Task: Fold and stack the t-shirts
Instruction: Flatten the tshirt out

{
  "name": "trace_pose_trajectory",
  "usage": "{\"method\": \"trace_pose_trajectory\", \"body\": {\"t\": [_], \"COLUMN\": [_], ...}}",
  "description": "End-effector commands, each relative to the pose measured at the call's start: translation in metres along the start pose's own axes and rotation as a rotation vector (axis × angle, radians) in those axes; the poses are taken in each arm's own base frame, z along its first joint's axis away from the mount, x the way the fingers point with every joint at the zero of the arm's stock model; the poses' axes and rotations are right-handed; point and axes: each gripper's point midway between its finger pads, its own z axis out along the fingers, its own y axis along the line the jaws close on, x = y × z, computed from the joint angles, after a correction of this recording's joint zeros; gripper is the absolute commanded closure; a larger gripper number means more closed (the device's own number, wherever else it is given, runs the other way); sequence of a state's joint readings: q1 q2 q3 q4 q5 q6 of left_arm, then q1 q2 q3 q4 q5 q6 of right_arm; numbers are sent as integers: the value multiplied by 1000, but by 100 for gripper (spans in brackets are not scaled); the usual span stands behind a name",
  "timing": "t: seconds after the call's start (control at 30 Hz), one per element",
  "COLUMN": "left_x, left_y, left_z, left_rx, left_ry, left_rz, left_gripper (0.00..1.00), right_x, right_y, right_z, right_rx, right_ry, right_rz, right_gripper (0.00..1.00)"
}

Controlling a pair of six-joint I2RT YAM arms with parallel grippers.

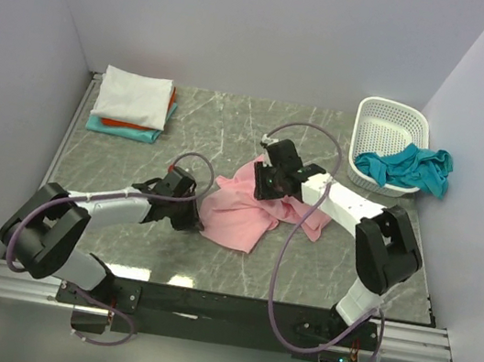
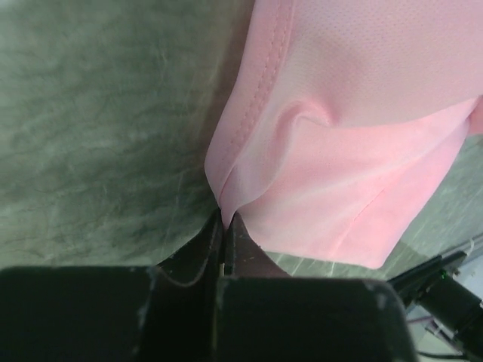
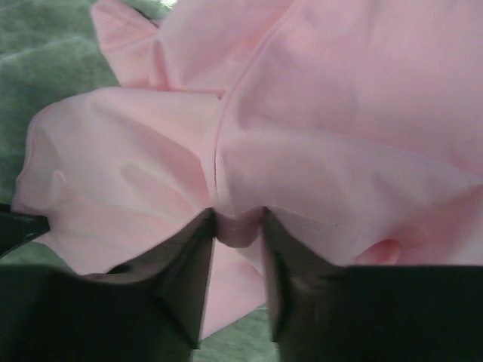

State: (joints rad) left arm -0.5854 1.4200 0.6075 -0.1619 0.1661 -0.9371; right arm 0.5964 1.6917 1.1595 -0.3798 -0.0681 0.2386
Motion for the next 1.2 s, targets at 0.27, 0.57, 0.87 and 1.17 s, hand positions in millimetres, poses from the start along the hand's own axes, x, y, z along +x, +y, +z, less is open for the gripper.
{"method": "trace_pose_trajectory", "body": {"t": [0.27,0.57,0.87,1.17], "left_x": [-58,-140,-185,-155], "left_y": [-7,-30,-78,-74], "left_z": [-39,-148,-322,-468], "left_rx": [-110,-220,-21,327], "left_ry": [-265,-664,-1071,-1354], "left_rz": [-4,-47,-96,-159], "left_gripper": [99,99,99,99], "right_x": [-50,-88,-111,-89], "right_y": [-18,-76,-80,-67], "right_z": [-43,-178,-348,-463], "right_rx": [141,410,366,259], "right_ry": [-251,-553,-933,-1152], "right_rz": [85,234,295,278], "right_gripper": [94,94,94,97]}}
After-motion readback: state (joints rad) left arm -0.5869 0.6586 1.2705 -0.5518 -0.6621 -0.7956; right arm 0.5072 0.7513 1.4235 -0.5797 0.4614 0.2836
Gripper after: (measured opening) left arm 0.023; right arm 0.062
